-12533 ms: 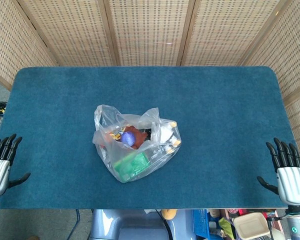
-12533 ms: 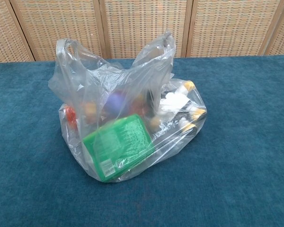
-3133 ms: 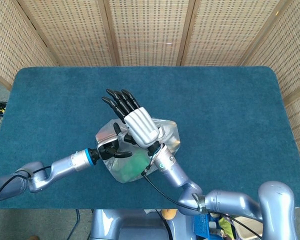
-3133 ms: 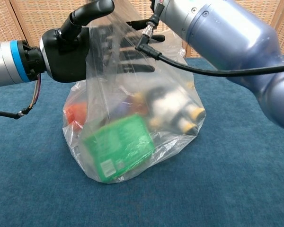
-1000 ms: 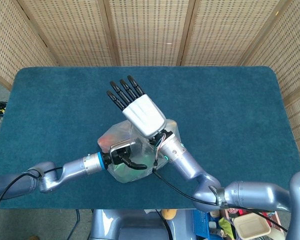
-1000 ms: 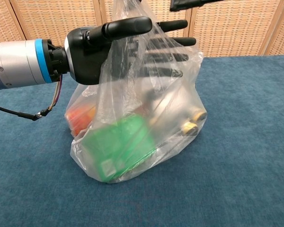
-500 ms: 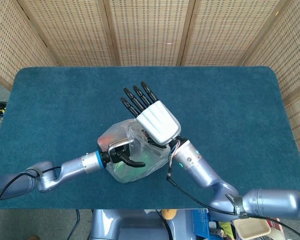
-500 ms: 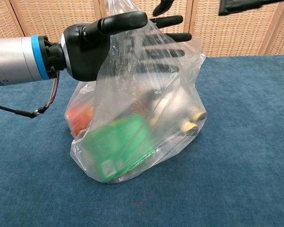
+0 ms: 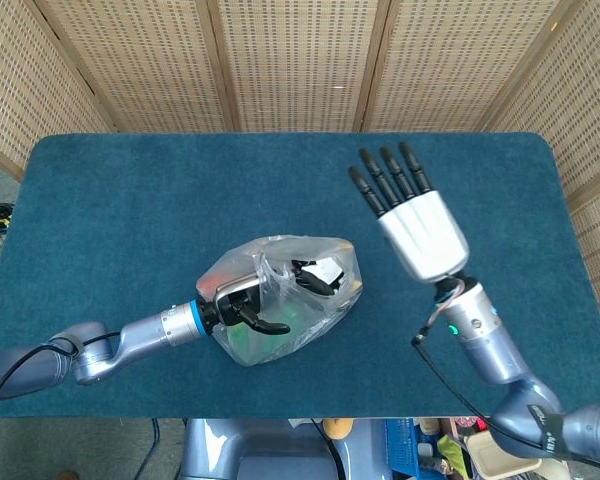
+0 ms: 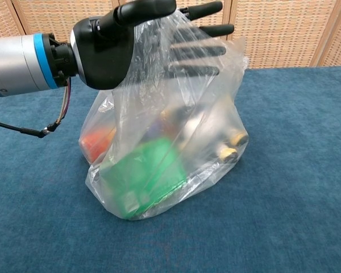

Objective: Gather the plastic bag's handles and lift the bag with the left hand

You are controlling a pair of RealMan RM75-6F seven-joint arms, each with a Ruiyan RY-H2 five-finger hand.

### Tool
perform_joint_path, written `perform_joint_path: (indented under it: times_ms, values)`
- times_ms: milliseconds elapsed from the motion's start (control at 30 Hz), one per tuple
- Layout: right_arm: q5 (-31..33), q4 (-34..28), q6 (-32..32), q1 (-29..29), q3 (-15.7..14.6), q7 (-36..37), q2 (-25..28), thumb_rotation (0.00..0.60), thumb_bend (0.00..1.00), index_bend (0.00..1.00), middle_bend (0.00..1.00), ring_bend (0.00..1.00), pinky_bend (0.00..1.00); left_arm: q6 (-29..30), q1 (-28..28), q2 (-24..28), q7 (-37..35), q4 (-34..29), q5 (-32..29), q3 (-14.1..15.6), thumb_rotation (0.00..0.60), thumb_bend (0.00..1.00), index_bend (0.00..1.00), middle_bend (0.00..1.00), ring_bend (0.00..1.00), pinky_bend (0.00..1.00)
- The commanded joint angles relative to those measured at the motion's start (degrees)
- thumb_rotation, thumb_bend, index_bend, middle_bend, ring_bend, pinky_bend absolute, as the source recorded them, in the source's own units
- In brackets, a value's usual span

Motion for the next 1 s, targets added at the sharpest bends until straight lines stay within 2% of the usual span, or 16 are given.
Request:
perform_joint_path:
  times_ms: [33, 200, 400, 700, 767, 1000]
  values:
    - [-1.7, 3.6, 3.5, -5.0, -1.9, 5.4, 2.8, 0.600, 0.00, 0.00, 0.00, 0.00, 0.00, 0.7, 0.2, 0.1, -0.4, -0.2, -0.1, -0.4, 0.586, 0.25, 0.26, 0.23, 0.18, 0.19]
    - [-2.3, 9.4, 4.5, -10.3, -4.2, 14.1, 2.4, 0.600, 0.00, 0.00, 0.00, 0.00, 0.00, 2.1, 0.7, 0.1, -0.6, -0.8, -0.8, -1.4, 0.587, 0.25, 0.27, 0.23, 0.18, 0.19]
    - [-5.2, 16.5, 5.9, -15.4, -7.5, 20.9, -2.4, 0.600, 0.00, 0.00, 0.00, 0.00, 0.00, 3.8, 1.7, 0.5, -1.1, -2.2, -2.0, -2.9, 0.587, 0.25, 0.29, 0.24, 0.18, 0.19]
    - [-10.1, 24.3, 7.9, -20.4, -10.7, 25.3, -9.5, 0.600, 0.00, 0.00, 0.00, 0.00, 0.00, 8.1, 4.0, 0.6, -7.8, -3.0, -3.7, -5.4, 0.588, 0.24, 0.30, 0.29, 0.18, 0.19]
    - [-10.8, 25.8, 8.3, -21.8, -11.7, 26.6, -11.6, 0.600, 0.00, 0.00, 0.00, 0.00, 0.00, 10.7, 5.0, 1.3, -9.9, -3.6, -4.5, -6.9, 0.586, 0.24, 0.32, 0.33, 0.19, 0.19]
    - [-12.5, 29.4, 9.5, -24.4, -11.5, 29.3, -15.6, 0.600, 0.00, 0.00, 0.00, 0.00, 0.00, 13.1, 6.3, 4.2, -12.2, -6.0, -4.4, -8.7, 0.587, 0.24, 0.32, 0.35, 0.20, 0.21]
